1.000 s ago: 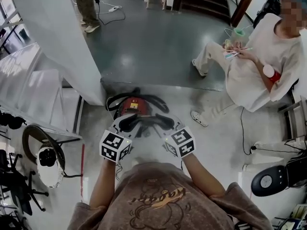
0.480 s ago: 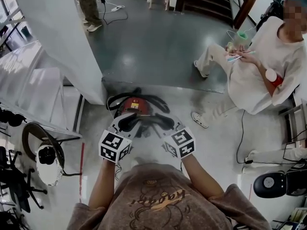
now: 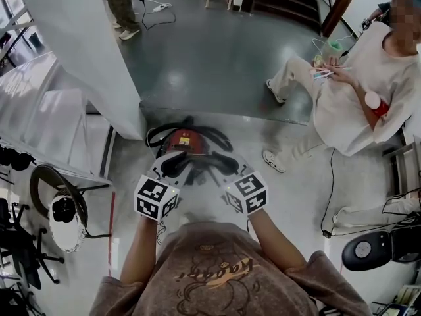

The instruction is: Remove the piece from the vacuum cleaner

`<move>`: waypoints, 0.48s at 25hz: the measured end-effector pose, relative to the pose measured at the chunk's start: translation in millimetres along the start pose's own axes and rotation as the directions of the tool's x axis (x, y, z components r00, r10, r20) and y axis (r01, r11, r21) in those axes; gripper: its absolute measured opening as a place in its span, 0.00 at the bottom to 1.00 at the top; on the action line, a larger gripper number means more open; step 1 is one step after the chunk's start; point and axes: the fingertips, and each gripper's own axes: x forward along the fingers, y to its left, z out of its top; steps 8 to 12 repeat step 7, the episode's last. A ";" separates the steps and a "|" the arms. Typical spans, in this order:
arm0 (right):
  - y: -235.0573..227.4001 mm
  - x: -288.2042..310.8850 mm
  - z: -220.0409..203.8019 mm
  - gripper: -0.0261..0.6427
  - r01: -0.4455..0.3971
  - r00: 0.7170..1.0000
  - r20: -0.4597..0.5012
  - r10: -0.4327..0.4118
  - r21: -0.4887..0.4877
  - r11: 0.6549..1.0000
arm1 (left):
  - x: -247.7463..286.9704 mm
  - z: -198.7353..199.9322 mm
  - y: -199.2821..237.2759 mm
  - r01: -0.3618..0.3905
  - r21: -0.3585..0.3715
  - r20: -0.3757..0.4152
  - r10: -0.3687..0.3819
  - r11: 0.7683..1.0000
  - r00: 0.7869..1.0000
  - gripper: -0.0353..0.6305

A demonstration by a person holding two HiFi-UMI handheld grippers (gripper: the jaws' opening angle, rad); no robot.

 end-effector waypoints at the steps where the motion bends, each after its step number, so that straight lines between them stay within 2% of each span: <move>1: 0.7 0.0 -0.2 0.15 0.000 1.000 -0.001 0.000 0.001 1.000 | -0.6 -0.2 -0.1 0.001 -0.002 0.000 -0.001 1.000 1.000 0.18; 12: 3.3 1.5 -4.2 0.15 -0.006 1.000 -0.004 0.006 0.001 1.000 | -2.5 -5.8 0.3 -0.003 -0.013 -0.002 0.003 1.000 1.000 0.18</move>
